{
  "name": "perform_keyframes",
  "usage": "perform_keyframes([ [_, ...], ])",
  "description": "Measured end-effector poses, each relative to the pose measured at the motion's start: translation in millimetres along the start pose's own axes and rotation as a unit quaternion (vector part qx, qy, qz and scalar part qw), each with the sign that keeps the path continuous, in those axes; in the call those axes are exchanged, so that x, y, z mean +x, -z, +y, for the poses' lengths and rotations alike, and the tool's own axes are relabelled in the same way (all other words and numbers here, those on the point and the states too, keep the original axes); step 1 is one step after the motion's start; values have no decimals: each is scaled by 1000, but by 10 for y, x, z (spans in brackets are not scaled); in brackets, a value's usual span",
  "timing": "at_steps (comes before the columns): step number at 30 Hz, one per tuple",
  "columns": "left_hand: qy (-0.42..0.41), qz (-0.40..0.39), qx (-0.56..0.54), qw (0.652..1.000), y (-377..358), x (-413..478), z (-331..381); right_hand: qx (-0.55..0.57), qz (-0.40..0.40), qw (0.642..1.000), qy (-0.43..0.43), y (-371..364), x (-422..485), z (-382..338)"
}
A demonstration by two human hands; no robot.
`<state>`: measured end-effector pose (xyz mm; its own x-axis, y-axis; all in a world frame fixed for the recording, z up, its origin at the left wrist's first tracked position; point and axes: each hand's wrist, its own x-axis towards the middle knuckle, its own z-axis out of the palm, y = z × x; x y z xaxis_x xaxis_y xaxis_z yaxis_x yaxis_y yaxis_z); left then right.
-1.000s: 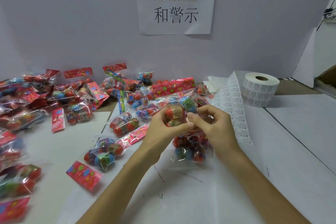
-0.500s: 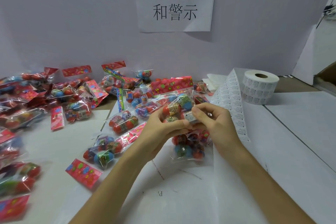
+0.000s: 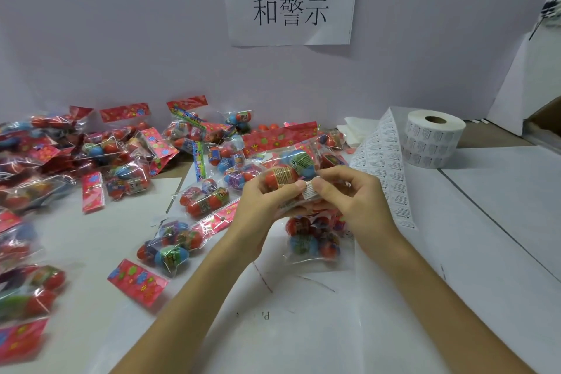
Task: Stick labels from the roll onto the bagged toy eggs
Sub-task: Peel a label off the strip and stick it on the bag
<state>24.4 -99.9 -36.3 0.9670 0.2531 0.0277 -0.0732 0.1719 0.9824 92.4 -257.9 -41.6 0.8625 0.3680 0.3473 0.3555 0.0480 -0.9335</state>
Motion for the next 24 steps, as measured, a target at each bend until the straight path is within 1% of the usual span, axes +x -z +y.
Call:
perform_keyframes([
  [5, 3, 5, -2, 1000, -10, 13, 1, 39, -5, 999, -33, 11, 0, -12],
  [8, -1, 7, -2, 1000, -10, 18, -13, 49, -11, 998, -23, -11, -18, -32],
  [11, -14, 5, -6, 1000, -10, 12, -24, 20, -28, 999, 6, -29, -56, -69],
  [14, -18, 9, -6, 1000, -16, 10, -36, -9, -24, 1000, 15, -34, -52, -65],
  [20, -17, 15, -6, 1000, -20, 13, -39, -22, -44, 999, 20, -13, -44, -46],
  [24, -20, 20, 3, 1000, -12, 24, -47, 0, -44, 999, 9, -16, -42, -25],
])
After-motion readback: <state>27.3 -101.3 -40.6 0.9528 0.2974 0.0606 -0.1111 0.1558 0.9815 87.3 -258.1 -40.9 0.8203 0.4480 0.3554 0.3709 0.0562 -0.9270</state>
